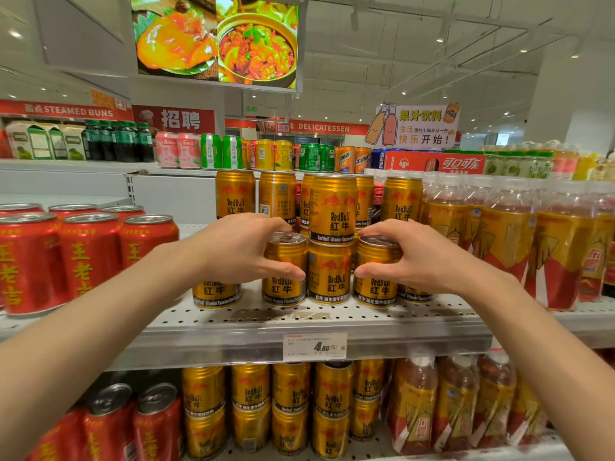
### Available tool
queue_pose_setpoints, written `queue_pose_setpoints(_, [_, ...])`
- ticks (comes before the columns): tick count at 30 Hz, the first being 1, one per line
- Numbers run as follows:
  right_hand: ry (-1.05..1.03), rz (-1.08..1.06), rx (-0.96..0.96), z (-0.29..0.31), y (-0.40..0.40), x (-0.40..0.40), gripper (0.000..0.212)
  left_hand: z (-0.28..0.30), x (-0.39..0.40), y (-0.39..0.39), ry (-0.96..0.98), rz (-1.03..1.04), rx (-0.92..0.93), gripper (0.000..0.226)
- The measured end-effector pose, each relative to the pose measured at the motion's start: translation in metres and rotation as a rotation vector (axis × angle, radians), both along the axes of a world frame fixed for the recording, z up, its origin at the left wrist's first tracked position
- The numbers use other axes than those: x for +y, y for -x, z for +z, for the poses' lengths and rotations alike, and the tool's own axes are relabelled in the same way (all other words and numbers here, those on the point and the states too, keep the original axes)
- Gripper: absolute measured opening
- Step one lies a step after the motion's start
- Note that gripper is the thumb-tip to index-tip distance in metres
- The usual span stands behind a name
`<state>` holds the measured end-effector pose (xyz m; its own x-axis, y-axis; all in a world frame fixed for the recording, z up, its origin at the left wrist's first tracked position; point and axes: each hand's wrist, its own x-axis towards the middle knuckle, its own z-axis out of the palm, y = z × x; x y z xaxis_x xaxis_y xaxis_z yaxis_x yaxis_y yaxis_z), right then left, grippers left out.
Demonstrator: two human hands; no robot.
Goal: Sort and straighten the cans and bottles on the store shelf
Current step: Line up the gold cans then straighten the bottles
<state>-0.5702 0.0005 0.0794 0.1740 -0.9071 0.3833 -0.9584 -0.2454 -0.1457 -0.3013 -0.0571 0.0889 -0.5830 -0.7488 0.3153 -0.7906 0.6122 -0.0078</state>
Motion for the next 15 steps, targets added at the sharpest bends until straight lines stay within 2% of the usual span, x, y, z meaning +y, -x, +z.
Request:
queue_pose_setpoints(7, [-0.012, -0.009, -0.039, -0.002, -0.002, 0.002, 0.092, -0.008, 0.005, -0.049, -0.003, 0.083, 0.001, 0.103])
queue_pose_setpoints(10, [-0.017, -0.005, -0.053, -0.001, -0.002, 0.002, 0.094, -0.015, 0.003, -0.047, 0.019, 0.092, -0.001, 0.104])
queue_pose_setpoints(15, [-0.019, 0.004, -0.06, -0.003, -0.002, 0.003, 0.095, -0.019, -0.003, -0.038, 0.043, 0.093, 0.1, 0.1])
